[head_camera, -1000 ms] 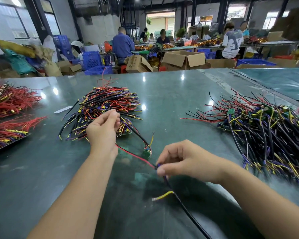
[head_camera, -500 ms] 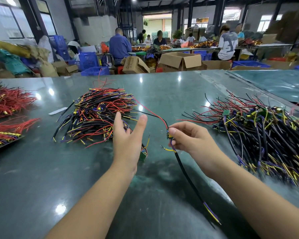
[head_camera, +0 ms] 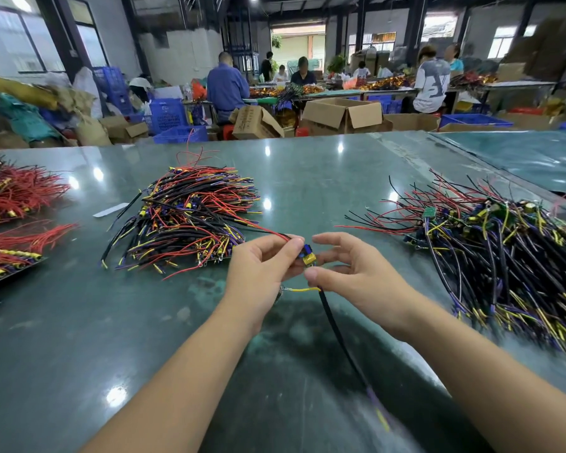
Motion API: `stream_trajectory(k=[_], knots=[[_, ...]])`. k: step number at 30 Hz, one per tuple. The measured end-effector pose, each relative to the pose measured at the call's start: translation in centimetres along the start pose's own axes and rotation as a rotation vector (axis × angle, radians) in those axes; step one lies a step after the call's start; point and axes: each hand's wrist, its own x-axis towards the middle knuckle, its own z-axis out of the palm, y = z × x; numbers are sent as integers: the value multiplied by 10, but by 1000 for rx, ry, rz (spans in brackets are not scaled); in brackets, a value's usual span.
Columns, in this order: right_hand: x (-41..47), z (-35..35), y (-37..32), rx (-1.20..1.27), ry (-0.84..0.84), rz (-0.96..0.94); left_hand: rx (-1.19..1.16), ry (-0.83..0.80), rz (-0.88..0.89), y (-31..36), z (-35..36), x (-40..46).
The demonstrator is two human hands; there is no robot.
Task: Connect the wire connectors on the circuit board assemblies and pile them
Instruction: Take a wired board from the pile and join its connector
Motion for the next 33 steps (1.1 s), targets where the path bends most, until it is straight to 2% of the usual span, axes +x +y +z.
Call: stream_trajectory(k=[6,12,17,21,27,29,33], knots=[[-5,-1,-4,76,-164,92,88,83,45,-2,-2,3],[-3,-3,-2,-8,-147,112,129,158,16,0,-5,6],[-1,-5,2,-50,-94,103,148,2,9,4,-8,5],[-2,-7,3,-70,-97,92,158,-28,-17,4,-9,5],[-2,-6,3,-122,-141,91,151,109,-3,6,-12,9],[-2,-6,3,-157,-149,90,101,164,-4,7,-14,11],[-1,-6,4,-169,-156,73,-183,215,-115,12,-24,17]])
